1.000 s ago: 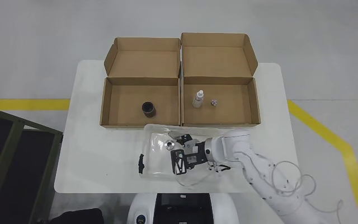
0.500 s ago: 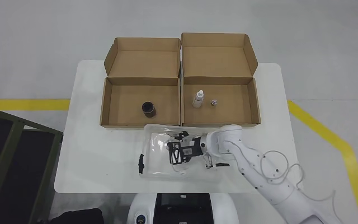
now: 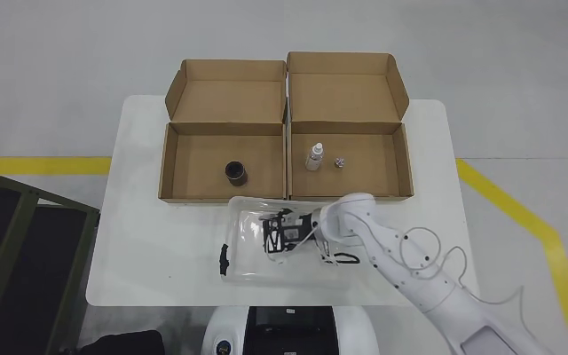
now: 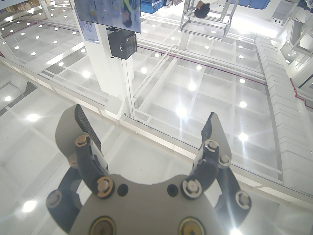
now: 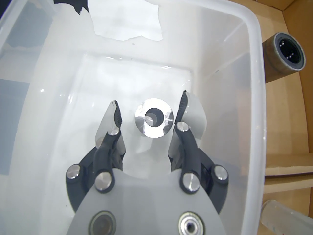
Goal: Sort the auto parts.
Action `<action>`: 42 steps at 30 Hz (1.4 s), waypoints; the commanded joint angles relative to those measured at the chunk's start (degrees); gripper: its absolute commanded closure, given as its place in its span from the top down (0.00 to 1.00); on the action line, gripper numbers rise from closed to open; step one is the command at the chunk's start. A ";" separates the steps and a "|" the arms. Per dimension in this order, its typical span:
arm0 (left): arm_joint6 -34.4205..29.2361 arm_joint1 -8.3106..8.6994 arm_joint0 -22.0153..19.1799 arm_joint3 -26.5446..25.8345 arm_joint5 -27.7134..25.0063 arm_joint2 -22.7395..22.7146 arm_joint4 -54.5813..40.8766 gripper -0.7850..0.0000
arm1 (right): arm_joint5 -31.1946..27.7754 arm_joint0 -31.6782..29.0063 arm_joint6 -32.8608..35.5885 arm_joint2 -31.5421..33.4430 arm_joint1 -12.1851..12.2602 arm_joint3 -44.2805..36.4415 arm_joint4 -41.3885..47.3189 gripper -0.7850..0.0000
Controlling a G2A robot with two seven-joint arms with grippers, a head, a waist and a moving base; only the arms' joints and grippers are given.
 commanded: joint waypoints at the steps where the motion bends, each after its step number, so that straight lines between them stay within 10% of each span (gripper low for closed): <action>1: 0.00 0.00 0.00 0.00 0.00 0.00 0.00 1.00 | 0.06 0.26 -0.34 -0.18 -0.13 0.71 0.20 0.49; 7: 0.00 0.00 0.00 0.00 0.00 0.00 0.00 1.00 | 0.01 0.94 -1.02 -0.61 -0.44 2.06 0.37 0.37; 12: 0.00 0.00 0.00 0.00 0.00 0.00 0.00 1.00 | -1.03 1.46 -1.41 -0.64 -0.52 2.03 0.66 0.00; 42: 0.00 0.00 0.00 0.00 0.00 0.00 0.00 1.00 | -5.37 -1.14 -8.94 14.98 4.87 -17.67 21.21 0.00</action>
